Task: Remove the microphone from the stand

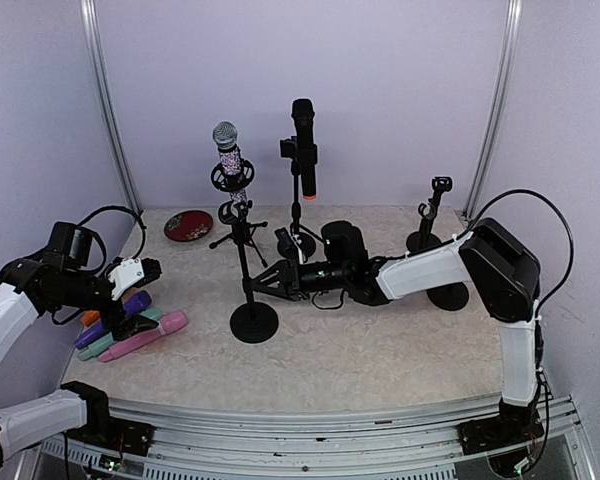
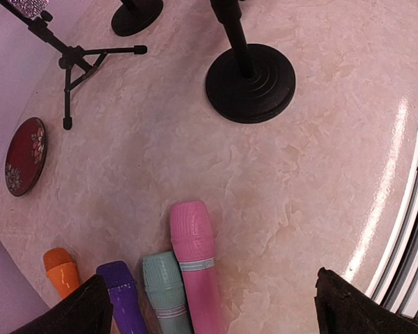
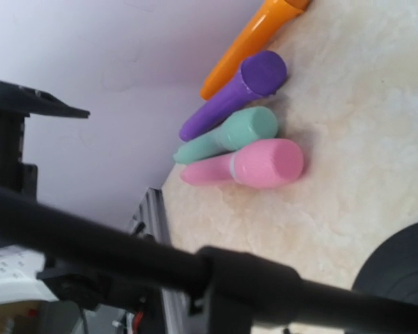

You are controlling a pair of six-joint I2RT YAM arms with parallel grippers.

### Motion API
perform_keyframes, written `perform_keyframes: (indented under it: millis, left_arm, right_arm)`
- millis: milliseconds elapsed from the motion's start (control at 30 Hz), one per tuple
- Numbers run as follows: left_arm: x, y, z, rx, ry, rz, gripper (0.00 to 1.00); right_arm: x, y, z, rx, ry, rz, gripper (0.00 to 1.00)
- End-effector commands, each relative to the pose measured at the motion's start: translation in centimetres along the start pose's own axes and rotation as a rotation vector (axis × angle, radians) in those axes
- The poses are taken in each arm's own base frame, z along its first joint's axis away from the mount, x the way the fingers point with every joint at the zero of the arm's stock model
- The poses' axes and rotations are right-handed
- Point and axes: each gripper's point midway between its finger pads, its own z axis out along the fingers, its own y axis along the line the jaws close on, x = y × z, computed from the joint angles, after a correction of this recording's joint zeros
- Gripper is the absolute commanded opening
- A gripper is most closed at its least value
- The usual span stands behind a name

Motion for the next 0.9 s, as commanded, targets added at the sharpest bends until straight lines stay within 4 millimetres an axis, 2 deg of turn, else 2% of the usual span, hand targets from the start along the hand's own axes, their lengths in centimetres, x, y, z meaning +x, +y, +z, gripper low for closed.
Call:
perform_keyframes:
  millis: [0,367,600,867]
  left_arm:
    - [0.3,-0.3,0.0,0.005,-0.002,-0.001,0.99]
    - [0.1,-0.1,0.0,0.005,-0.002,0.001,0.99]
    - [0.2,-0.1,0.0,0.005,0.000,0.002,0.99]
    - [0.2,-0.2,0.0,0.009,-0.001,0.000,0.99]
  right_arm:
    - [-0.3,0.8,0.7,-0.045,-0.008,-0.013,0.37]
    - [0.4,-0.5,0.4,0.017,-0.008,-0.037,0.00]
    - [0.7,-1.9,0.1,0.174,-0.015,-0.175,0.00]
    - [1.2,-1.3,0.6,0.466,-0.002,-0.627,0.00]
